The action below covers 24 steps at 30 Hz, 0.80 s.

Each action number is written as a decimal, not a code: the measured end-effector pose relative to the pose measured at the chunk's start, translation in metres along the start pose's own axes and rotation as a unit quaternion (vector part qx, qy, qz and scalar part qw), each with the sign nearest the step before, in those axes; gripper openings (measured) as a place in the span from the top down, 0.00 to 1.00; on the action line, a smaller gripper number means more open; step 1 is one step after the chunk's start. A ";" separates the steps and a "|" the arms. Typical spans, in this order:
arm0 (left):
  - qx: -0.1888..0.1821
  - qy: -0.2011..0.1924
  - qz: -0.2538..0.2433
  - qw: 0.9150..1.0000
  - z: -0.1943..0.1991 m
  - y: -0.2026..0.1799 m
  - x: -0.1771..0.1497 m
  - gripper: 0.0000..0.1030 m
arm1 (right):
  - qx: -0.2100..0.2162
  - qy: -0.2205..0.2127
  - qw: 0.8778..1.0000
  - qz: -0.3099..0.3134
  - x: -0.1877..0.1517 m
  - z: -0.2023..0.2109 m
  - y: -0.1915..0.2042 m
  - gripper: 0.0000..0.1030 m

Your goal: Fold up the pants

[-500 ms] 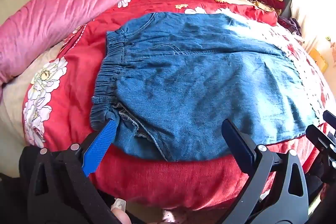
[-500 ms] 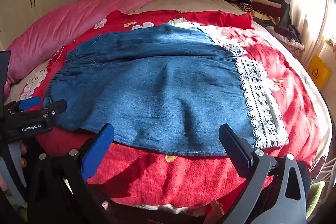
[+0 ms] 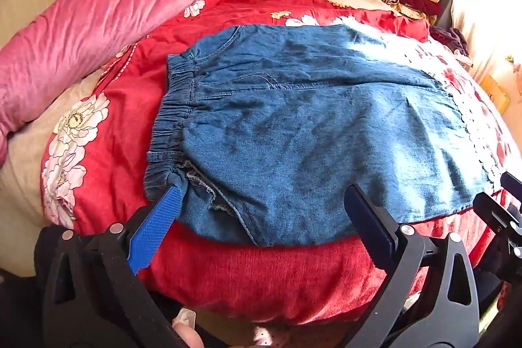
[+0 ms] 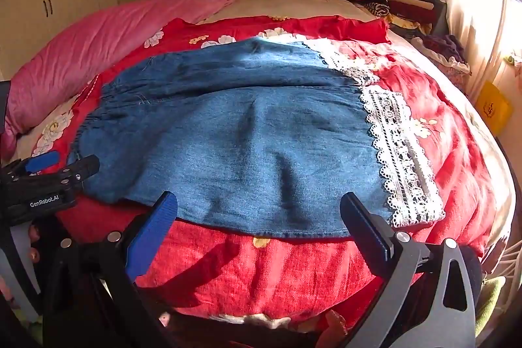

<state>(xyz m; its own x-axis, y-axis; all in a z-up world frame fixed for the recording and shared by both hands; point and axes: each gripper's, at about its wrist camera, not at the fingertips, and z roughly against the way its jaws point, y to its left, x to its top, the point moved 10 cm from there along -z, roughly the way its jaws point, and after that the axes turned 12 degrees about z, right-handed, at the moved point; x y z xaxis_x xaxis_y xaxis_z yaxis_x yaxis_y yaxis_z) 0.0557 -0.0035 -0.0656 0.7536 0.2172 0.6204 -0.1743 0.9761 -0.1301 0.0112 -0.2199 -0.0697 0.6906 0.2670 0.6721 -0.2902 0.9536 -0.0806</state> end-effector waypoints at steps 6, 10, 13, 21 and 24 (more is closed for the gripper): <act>0.002 -0.004 0.002 1.000 0.002 0.001 0.000 0.08 | -0.008 0.005 1.000 -0.017 -0.002 -0.004 -0.001 0.04; 0.003 -0.003 0.002 1.000 0.002 0.001 0.000 0.08 | -0.009 0.003 1.000 -0.018 -0.003 -0.003 -0.002 0.04; 0.003 -0.004 0.002 1.000 0.002 0.002 0.000 0.08 | -0.008 0.003 1.000 -0.017 -0.003 -0.003 -0.002 0.04; 0.002 -0.004 0.001 1.000 0.002 0.002 0.000 0.08 | -0.008 0.003 1.000 -0.017 -0.003 -0.003 -0.002 0.04; 0.003 -0.003 0.001 1.000 0.002 0.002 0.000 0.08 | -0.009 0.003 1.000 -0.017 -0.003 -0.003 -0.002 0.04</act>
<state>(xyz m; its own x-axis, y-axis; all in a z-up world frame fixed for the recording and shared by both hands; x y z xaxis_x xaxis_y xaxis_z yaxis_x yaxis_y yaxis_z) 0.0539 -0.0015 -0.0645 0.7495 0.2188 0.6248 -0.1799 0.9756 -0.1258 0.0115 -0.2218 -0.0736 0.7039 0.2355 0.6701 -0.2552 0.9643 -0.0708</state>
